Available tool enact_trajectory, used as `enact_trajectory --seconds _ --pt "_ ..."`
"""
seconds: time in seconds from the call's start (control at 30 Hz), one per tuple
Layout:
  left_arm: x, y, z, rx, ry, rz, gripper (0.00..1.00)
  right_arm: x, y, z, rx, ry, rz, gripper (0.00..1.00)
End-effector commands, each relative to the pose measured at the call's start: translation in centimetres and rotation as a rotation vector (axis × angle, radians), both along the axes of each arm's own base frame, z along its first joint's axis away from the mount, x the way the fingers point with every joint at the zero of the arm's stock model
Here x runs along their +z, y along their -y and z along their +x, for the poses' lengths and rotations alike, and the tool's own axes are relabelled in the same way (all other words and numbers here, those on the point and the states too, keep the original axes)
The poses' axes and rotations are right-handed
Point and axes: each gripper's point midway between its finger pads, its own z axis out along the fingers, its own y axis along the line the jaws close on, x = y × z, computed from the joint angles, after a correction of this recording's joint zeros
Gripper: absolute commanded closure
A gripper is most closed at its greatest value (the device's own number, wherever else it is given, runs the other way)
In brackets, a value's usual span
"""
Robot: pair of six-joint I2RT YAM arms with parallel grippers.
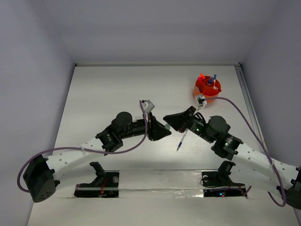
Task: Sort the stationery into containers
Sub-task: Place the pen in the storage box.
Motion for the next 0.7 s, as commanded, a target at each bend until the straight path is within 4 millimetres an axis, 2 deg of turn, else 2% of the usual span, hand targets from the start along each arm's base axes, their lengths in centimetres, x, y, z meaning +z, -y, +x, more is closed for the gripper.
enact_trajectory --seconds 0.0,0.03,0.07,0.17,0.23,0.3,0.33,0.37,0.43,0.57,0.67 --pt "5.4 -1.0 3.5 0.172 0.119 -0.215 0.66 -2.3 0.0 0.9 -0.068 -0.058 -0.195 1.00" --pt "4.0 -1.2 3.2 0.167 0.104 -0.193 0.57 -1.6 0.3 1.7 -0.101 -0.048 -0.195 1.00" --pt "3.9 -1.4 3.0 0.165 0.112 -0.195 0.52 -1.8 0.4 2.4 -0.125 -0.055 -0.216 1.00" --pt "2.5 -2.1 2.9 0.179 0.111 -0.166 0.39 -0.1 1.0 4.5 -0.192 -0.030 -0.205 1.00" --pt "1.7 -2.3 3.0 0.190 0.116 -0.136 0.25 0.6 1.7 6.0 -0.230 -0.027 -0.201 1.00" --pt "1.4 -2.5 2.9 0.191 0.133 -0.119 0.19 1.3 1.8 7.2 -0.244 -0.020 -0.190 1.00" --pt "1.0 -2.7 2.9 0.193 0.132 -0.107 0.13 1.4 2.8 8.6 -0.283 -0.024 -0.189 1.00" --pt "0.7 -2.7 2.9 0.194 0.135 -0.098 0.10 1.8 3.3 9.4 -0.302 -0.020 -0.184 1.00" --pt "-0.2 -3.0 3.0 0.206 0.139 -0.068 0.06 1.2 4.2 11.2 -0.337 -0.033 -0.205 1.00" --pt "-1.6 -3.8 3.4 0.241 0.153 -0.023 0.02 0.6 8.8 15.6 -0.526 -0.020 -0.282 1.00" --pt "-2.5 -4.3 3.9 0.276 0.162 -0.001 0.01 0.2 11.1 17.6 -0.643 0.019 -0.366 1.00"
